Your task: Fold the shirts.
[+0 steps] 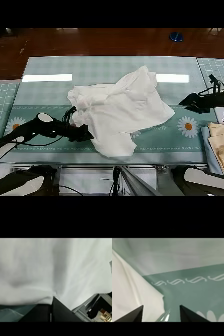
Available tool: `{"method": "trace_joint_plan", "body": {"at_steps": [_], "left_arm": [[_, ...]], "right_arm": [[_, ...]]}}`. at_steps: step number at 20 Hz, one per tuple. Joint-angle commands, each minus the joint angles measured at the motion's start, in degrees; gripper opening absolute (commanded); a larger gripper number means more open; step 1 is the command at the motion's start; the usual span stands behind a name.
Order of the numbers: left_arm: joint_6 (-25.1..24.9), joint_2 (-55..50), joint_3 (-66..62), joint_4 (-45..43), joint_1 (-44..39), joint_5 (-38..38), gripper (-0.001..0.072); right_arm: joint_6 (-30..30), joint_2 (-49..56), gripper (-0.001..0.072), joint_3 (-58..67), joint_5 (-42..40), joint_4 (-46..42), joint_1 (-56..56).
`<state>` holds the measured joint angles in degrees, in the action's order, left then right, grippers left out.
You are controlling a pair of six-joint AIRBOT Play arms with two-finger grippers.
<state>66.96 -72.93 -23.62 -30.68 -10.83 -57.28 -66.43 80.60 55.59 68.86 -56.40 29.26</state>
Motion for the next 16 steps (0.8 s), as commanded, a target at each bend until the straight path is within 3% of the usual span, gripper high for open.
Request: {"method": "trace_joint_plan", "body": {"at_steps": [1,6,7,8,9,13,16], "left_arm": [[-0.5,0.0,-0.1,0.3,0.0,-1.4,0.0022],[-1.4,0.0,-0.2,0.3,0.0,-1.4,0.0022],[-1.4,0.0,-0.3,0.3,0.0,-1.5,0.0022],[-1.9,0.1,-0.5,0.8,0.0,-1.6,0.0022],[-2.4,0.2,-1.0,0.8,0.0,-1.9,0.0022],[-3.5,5.4,-8.8,0.7,3.3,-7.6,0.0021],[-2.3,17.2,-23.0,0.8,11.3,-11.0,0.002]], "right_arm": [[2.1,4.6,0.0547,-0.7,3.0,3.7,0.0],[3.9,5.7,0.0563,-7.5,-0.6,9.6,-0.2],[4.0,5.7,0.0464,-8.4,-2.5,11.1,-0.6],[4.1,5.7,0.0282,-8.8,-4.3,12.6,-1.4],[4.1,5.7,0.0048,-8.8,-5.6,13.8,-2.3],[10.2,2.1,0.0018,-7.8,-0.3,26.7,-2.5],[11.0,-8.9,0.0017,-2.1,4.8,31.3,-2.5]]}}
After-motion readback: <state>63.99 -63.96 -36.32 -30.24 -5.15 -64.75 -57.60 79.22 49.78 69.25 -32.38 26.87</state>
